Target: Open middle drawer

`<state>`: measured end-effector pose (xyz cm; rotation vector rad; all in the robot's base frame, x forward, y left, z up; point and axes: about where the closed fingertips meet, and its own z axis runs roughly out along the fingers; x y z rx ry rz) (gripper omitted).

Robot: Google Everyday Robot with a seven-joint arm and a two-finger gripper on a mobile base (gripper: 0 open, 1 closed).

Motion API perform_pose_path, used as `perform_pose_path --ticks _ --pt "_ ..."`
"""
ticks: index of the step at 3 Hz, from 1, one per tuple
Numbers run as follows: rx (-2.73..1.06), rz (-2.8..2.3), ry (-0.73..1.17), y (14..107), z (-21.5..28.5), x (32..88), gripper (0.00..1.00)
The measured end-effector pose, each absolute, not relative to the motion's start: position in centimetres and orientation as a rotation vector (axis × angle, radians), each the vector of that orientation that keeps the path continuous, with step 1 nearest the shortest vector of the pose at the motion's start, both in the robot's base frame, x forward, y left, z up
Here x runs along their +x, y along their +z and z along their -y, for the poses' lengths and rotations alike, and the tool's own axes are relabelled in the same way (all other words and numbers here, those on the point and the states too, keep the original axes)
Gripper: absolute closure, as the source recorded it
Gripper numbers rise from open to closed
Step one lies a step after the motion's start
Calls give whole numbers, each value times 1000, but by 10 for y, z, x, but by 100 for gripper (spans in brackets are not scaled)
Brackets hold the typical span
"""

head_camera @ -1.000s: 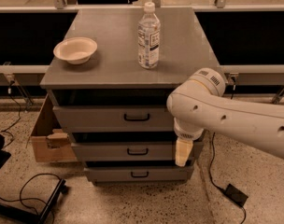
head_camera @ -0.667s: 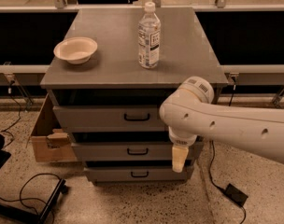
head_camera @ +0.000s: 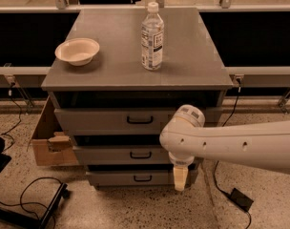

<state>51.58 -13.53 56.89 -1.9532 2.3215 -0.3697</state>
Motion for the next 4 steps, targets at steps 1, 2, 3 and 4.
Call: perform_pose_path --ticks 1,2,3,4 --pt "-1970 -2262 -359 521 128 534 0" --pt "-1979 -2212 -344 487 119 553 0" --pt "-1950 -2202 -307 452 119 577 0" --pt "-1915 -2219 -272 435 122 591 0"
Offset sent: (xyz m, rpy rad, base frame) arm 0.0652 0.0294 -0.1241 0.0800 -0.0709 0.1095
